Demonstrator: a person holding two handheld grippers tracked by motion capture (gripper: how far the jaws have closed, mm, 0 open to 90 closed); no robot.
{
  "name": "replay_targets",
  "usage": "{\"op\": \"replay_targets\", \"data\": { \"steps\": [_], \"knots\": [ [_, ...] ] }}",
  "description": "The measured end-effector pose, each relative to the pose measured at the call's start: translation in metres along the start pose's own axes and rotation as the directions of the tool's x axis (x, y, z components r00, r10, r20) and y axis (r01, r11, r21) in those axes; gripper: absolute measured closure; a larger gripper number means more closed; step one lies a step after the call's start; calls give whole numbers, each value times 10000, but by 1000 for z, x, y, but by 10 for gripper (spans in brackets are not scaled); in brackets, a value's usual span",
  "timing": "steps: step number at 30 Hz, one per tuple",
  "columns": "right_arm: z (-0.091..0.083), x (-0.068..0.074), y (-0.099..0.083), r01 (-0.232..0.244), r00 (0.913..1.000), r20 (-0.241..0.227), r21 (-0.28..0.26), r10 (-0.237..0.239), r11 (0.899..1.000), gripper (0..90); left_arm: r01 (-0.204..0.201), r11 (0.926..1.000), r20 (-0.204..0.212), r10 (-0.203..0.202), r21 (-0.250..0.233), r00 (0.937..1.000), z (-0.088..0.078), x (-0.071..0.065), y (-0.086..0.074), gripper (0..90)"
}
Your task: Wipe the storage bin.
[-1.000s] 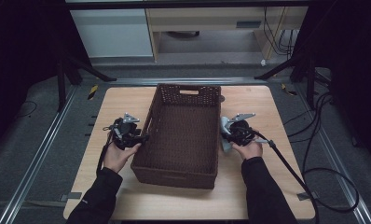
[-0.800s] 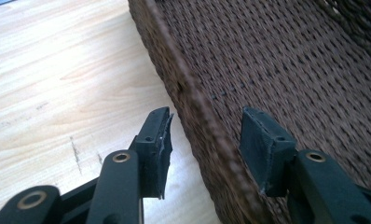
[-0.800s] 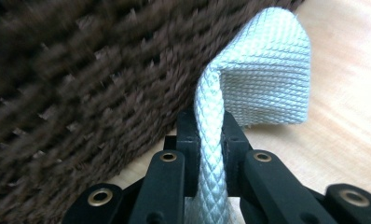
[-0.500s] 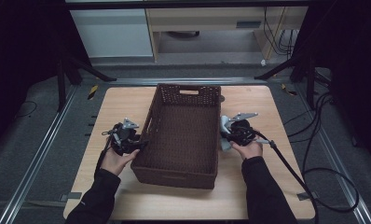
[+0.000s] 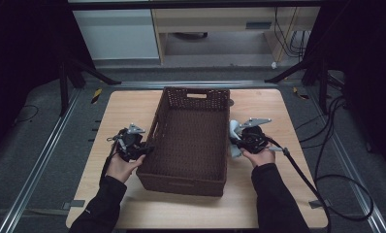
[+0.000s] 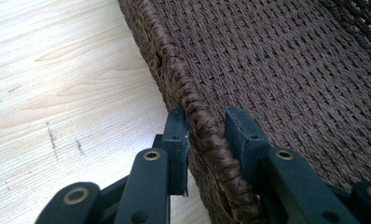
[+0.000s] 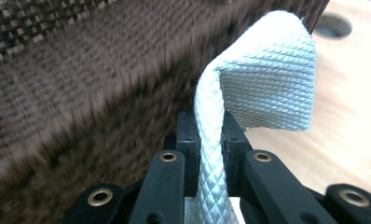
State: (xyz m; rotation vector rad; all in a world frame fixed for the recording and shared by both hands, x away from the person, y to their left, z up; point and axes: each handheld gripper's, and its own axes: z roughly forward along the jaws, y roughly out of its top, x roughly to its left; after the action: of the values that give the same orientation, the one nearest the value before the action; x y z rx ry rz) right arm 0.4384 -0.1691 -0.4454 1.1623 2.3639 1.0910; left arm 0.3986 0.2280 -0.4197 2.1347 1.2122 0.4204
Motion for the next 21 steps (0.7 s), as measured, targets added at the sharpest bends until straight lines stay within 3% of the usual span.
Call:
{"op": "replay_targets", "data": {
  "steps": [5, 10, 13, 21],
  "knots": [
    [15, -2, -18, -165, 9998, -62, 682, 169, 9975, 824, -1, 10000, -49, 1, -6, 10000, 4, 0, 4, 701],
    [23, -4, -22, -327, 9992, -192, 889, 346, 9955, 824, -69, 10000, -63, 69, 38, 10000, 7, 2, 8, 700],
    [19, -2, -17, -163, 9997, -193, 687, 176, 9975, 824, 0, 10000, -72, 0, -3, 10000, 8, 2, 9, 699],
    [-15, 5, 5, 232, 9997, -105, -578, -239, 9981, 824, -78, 10000, -111, 78, 38, 9999, 8, 1, 9, 698]
  ]
}}
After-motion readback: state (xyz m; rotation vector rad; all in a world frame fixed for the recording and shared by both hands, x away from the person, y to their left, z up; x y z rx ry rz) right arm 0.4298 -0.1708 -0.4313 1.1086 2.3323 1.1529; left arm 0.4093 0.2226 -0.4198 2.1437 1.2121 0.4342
